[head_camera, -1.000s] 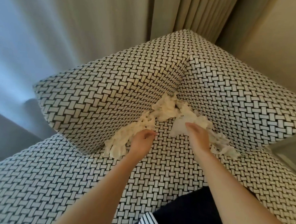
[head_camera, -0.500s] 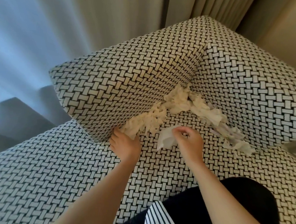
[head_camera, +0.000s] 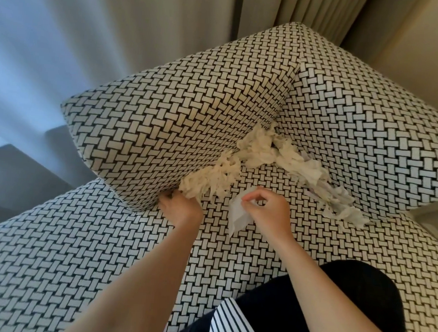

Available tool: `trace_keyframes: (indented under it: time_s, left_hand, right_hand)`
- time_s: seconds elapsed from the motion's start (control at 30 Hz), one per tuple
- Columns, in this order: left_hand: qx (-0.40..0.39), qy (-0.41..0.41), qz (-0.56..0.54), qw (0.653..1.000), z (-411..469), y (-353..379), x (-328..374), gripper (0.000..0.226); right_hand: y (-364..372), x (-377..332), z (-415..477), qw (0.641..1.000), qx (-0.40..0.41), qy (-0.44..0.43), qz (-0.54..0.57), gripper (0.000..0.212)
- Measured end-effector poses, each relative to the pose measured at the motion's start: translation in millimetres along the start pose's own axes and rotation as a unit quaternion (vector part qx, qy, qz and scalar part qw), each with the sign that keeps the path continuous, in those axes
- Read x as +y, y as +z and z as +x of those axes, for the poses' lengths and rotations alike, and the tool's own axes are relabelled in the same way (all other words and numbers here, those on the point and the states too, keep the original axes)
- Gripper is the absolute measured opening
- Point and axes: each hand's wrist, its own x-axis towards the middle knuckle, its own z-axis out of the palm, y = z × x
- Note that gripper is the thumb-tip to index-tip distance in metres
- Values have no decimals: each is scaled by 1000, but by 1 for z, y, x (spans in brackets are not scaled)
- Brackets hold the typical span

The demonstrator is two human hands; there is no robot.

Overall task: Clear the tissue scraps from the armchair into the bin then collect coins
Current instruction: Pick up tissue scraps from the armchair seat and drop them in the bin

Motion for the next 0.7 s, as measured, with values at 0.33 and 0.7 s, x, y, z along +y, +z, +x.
trace_keyframes:
  time_s: [0.33, 0.7]
  left_hand:
    - [-11, -50, -183, 982, 5, 2, 6, 28]
    - [-58, 116, -221, 967, -44, -12, 31, 27]
  right_hand:
    - [2, 6, 5, 1000, 15, 17, 8, 19]
    - [-6, 9, 6, 996, 86, -8, 23, 27]
